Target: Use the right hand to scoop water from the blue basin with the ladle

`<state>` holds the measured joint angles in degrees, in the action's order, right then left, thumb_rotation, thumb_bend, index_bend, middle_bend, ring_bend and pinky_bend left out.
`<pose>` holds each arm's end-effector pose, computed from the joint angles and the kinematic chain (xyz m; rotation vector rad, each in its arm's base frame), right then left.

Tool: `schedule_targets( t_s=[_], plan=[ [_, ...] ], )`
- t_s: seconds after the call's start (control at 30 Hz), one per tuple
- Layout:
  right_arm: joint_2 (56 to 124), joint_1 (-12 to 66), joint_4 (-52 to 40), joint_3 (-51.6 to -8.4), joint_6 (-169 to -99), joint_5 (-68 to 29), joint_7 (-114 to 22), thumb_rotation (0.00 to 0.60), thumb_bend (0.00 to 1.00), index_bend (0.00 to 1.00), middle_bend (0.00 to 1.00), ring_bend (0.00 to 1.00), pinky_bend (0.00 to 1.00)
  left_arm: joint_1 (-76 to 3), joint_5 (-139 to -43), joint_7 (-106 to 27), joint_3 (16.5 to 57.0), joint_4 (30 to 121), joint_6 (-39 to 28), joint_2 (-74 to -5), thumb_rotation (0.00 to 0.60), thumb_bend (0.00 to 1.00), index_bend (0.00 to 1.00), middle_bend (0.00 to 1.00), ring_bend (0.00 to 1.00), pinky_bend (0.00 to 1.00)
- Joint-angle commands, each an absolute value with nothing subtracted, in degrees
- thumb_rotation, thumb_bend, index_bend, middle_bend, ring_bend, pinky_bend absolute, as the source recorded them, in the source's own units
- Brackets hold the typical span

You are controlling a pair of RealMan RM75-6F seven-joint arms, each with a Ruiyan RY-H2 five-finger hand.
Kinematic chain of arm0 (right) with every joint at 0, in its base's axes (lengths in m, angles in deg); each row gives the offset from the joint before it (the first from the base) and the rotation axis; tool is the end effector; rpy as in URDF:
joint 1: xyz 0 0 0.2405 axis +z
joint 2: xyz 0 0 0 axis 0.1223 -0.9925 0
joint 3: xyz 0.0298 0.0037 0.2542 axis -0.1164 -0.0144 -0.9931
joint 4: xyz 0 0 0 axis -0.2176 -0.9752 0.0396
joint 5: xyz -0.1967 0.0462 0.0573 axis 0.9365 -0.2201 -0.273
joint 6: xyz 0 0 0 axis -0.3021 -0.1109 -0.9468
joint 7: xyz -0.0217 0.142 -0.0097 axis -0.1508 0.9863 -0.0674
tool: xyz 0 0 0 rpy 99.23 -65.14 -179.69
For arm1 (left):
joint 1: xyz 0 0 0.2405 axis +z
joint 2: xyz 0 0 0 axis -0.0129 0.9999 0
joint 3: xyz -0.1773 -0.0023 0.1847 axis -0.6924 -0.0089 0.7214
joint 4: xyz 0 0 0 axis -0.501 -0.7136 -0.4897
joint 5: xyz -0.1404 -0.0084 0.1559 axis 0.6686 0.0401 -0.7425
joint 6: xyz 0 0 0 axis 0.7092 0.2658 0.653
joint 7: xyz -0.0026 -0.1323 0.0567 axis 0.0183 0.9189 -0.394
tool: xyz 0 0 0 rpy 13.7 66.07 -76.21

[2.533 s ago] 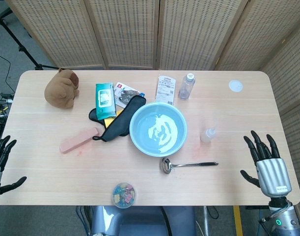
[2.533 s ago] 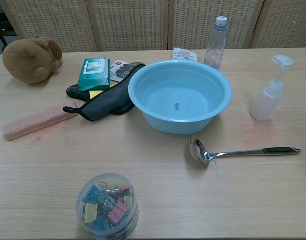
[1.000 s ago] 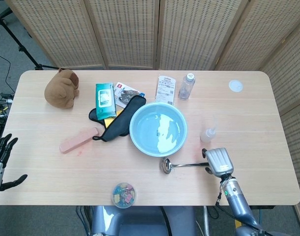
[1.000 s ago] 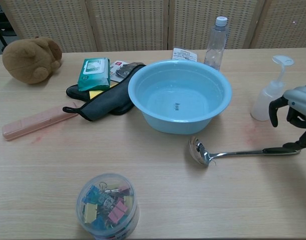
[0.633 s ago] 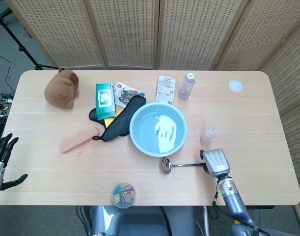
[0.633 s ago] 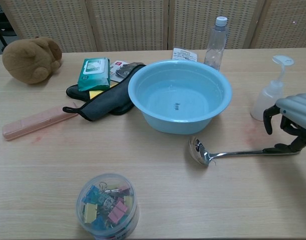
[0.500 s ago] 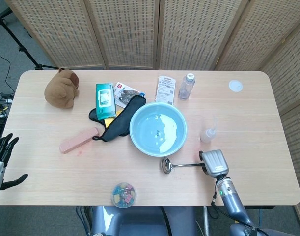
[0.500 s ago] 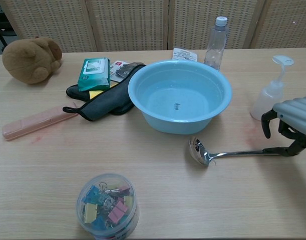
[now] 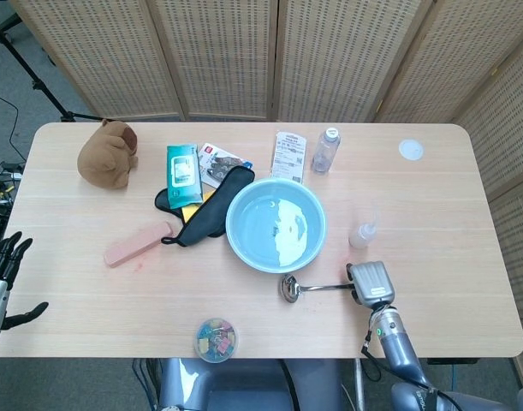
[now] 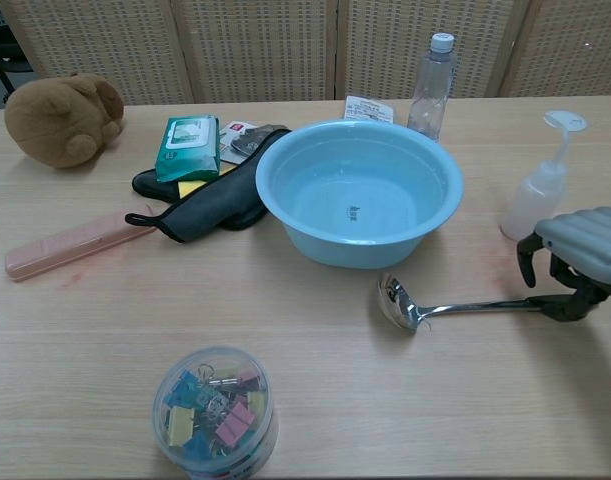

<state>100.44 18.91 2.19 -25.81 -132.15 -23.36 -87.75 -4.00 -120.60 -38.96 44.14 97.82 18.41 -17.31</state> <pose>-0.2457 -0.2711 -0.0359 1.7456 -0.9123 0.5029 -0.2988 0.1644 0.1695 -1.4215 -0.8752 -0.9451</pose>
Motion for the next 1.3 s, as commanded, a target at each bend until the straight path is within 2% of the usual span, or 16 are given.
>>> schedule_targets(
  t_s=[0.03,0.87,1.1,1.3],
  plan=[
    [100.7,19.1,2.1,-25.7,-132.2,-23.8,-88.1,0.6,0.31,0.5,0.93,0.86,1.0,-4.0,-120.6,-39.0,44.1,97.8,18.4,-17.3,0.6,0.0,0.0,0.0,0.0,0.0],
    [102.6,21.9,0.2,-24.8,-132.0,-29.6,-94.5,0.6,0.31,0.5,0.93,0.86,1.0,-4.1,-120.1,-39.0,44.0,97.7,18.1,-17.4,0.6,0.0,0.0,0.0,0.0,0.0],
    [102.7,22.5,0.2,-24.7,-132.0,-31.2,-95.7,0.6,0.35,0.5,0.93,0.86,1.0,-4.2,-119.9,-39.0,44.0,97.7,18.0,-17.4,0.6,0.0,0.0,0.0,0.0,0.0],
    [102.6,22.8,0.3,-24.5,-131.8,-32.5,-96.0,0.6,0.39,0.57,0.93,0.86,1.0,-4.2,-120.0,-38.9,44.0,97.7,18.1,-17.4,0.6,0.0,0.0,0.0,0.0,0.0]
  ],
)
